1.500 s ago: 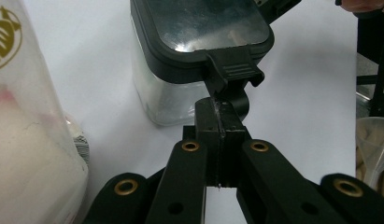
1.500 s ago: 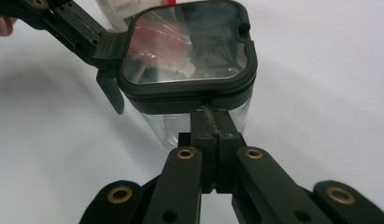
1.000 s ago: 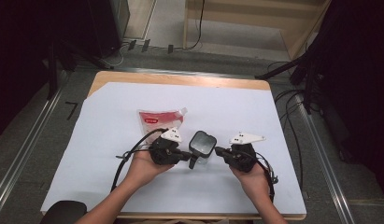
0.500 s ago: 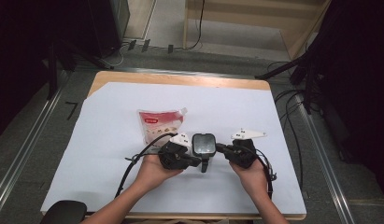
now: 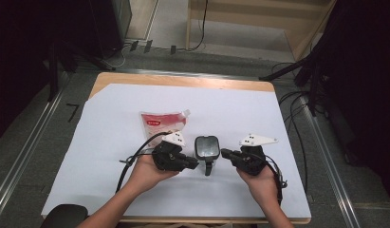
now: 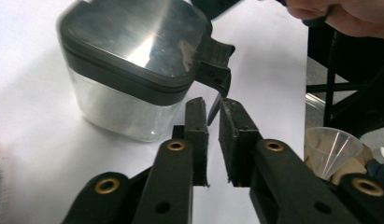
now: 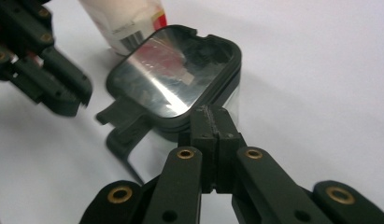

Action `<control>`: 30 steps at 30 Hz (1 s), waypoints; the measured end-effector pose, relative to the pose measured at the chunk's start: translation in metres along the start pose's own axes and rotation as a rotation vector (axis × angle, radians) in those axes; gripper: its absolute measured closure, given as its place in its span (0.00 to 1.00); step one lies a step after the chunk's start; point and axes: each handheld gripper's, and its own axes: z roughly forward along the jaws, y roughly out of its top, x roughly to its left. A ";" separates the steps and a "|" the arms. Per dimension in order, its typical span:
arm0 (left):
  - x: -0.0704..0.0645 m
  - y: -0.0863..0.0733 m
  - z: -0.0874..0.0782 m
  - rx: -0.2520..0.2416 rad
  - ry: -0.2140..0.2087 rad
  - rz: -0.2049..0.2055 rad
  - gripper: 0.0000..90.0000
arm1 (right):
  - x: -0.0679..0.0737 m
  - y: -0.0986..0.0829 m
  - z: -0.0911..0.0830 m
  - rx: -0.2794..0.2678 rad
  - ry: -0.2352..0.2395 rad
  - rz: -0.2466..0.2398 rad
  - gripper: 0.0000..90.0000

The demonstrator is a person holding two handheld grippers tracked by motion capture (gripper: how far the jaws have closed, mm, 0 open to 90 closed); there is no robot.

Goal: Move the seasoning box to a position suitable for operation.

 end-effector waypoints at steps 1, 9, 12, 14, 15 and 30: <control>0.000 0.000 0.000 0.000 0.000 0.000 0.89 | 0.000 0.000 0.000 0.000 0.000 0.000 1.00; 0.005 -0.001 -0.018 0.009 -0.020 -0.021 0.78 | 0.015 -0.003 -0.010 0.008 0.042 -0.010 1.00; 0.009 -0.002 -0.022 0.010 -0.021 -0.031 0.73 | 0.021 -0.006 -0.010 0.017 0.059 -0.019 1.00; 0.010 -0.002 -0.024 -0.002 -0.012 -0.028 0.69 | 0.026 -0.007 -0.010 0.019 0.068 -0.025 1.00; 0.011 -0.002 -0.025 -0.003 -0.013 -0.026 0.68 | 0.028 -0.007 -0.010 0.023 0.073 -0.027 1.00; 0.013 -0.003 -0.025 0.011 0.006 -0.014 0.49 | 0.050 -0.010 0.015 0.080 0.137 -0.080 1.00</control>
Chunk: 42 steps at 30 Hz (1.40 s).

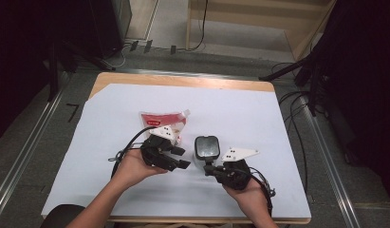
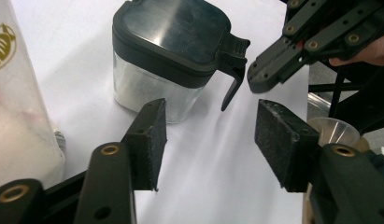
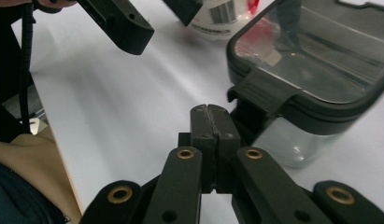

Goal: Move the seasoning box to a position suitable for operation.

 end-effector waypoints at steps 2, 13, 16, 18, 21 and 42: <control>0.001 0.000 0.000 -0.008 0.005 0.005 0.46 | 0.001 0.000 0.003 0.001 0.003 0.001 1.00; 0.000 -0.001 -0.002 -0.021 0.009 0.022 0.42 | 0.003 -0.001 0.013 0.012 -0.009 0.002 1.00; 0.000 -0.001 -0.001 -0.013 0.011 0.029 0.42 | 0.003 -0.002 0.013 0.012 -0.017 0.003 1.00; 0.000 -0.001 -0.001 -0.009 0.002 0.023 0.42 | 0.002 -0.002 0.012 0.011 -0.017 0.000 1.00; 0.001 -0.001 -0.002 -0.014 -0.002 0.019 0.42 | 0.001 -0.003 0.010 0.013 -0.018 0.002 1.00; 0.004 0.004 0.005 0.007 -0.012 0.038 0.42 | -0.010 -0.013 -0.002 0.018 -0.073 0.061 1.00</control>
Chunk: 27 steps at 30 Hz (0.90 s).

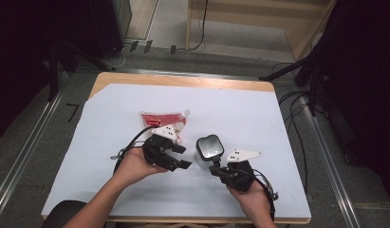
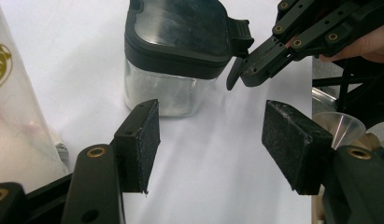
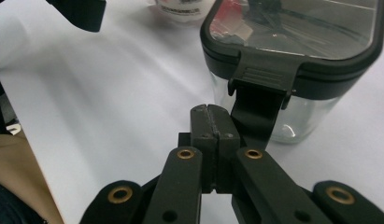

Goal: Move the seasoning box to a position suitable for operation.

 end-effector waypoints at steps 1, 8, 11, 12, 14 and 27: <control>0.000 0.000 0.000 -0.002 -0.001 0.002 0.42 | 0.000 0.000 -0.001 0.000 -0.001 0.007 1.00; 0.000 0.002 0.001 -0.001 -0.003 0.005 0.43 | -0.008 -0.004 -0.005 0.010 -0.027 0.024 1.00; 0.000 0.003 0.001 -0.005 -0.011 0.011 0.44 | -0.013 -0.006 -0.007 0.006 -0.037 0.033 1.00; -0.001 0.003 0.001 -0.004 -0.010 0.010 0.44 | -0.015 -0.006 -0.008 0.009 -0.042 0.041 1.00; -0.001 0.003 0.001 -0.003 -0.005 0.013 0.44 | -0.019 -0.007 -0.009 0.008 -0.050 0.050 1.00; -0.004 0.003 0.005 0.002 0.010 0.029 0.44 | -0.043 -0.008 -0.017 0.007 -0.092 0.096 1.00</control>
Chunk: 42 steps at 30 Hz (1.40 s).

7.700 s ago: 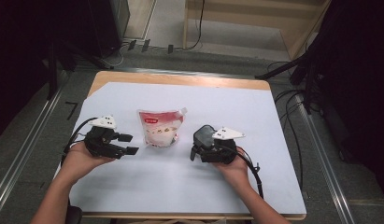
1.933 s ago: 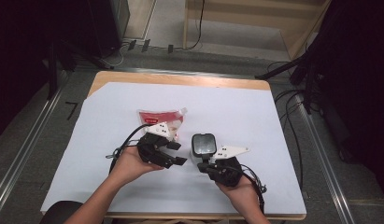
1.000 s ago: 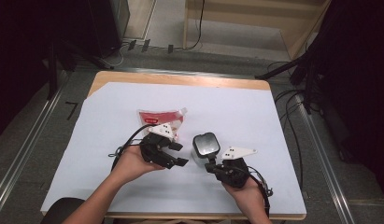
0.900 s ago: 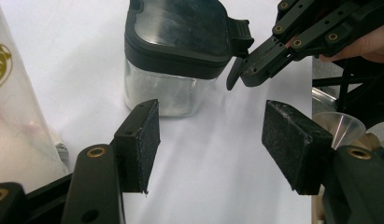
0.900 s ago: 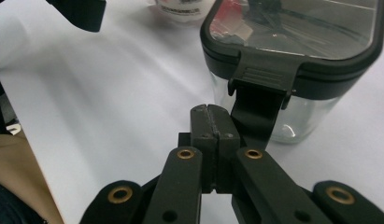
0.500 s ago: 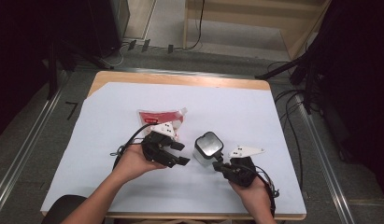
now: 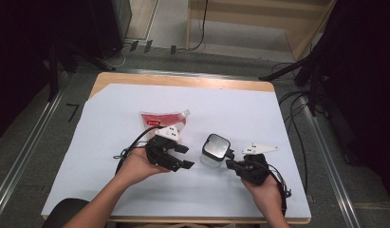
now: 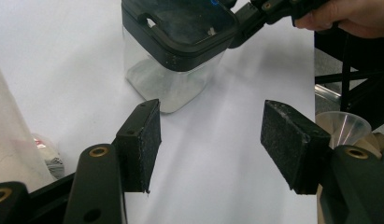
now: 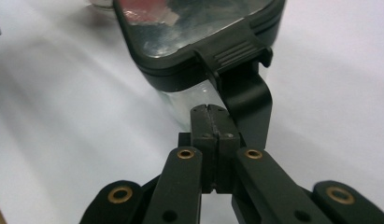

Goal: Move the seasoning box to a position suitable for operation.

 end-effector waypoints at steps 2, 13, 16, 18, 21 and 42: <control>-0.001 0.000 0.002 0.003 -0.001 0.011 0.44 | -0.004 0.000 0.000 -0.005 -0.005 0.008 1.00; 0.001 -0.001 0.004 -0.012 -0.002 0.051 0.44 | -0.024 0.007 -0.004 -0.010 -0.032 0.040 1.00; 0.001 -0.004 0.002 -0.003 0.011 0.070 0.44 | -0.027 0.010 0.000 -0.001 -0.044 0.041 1.00; 0.001 -0.004 0.001 -0.013 0.003 0.061 0.44 | -0.028 0.011 0.004 0.009 -0.046 0.038 1.00; 0.000 -0.004 -0.001 -0.024 -0.002 0.058 0.44 | -0.028 0.013 0.007 0.015 -0.049 0.040 1.00; 0.000 0.003 0.002 -0.036 -0.001 0.049 0.42 | -0.040 0.013 -0.017 -0.072 -0.154 0.075 1.00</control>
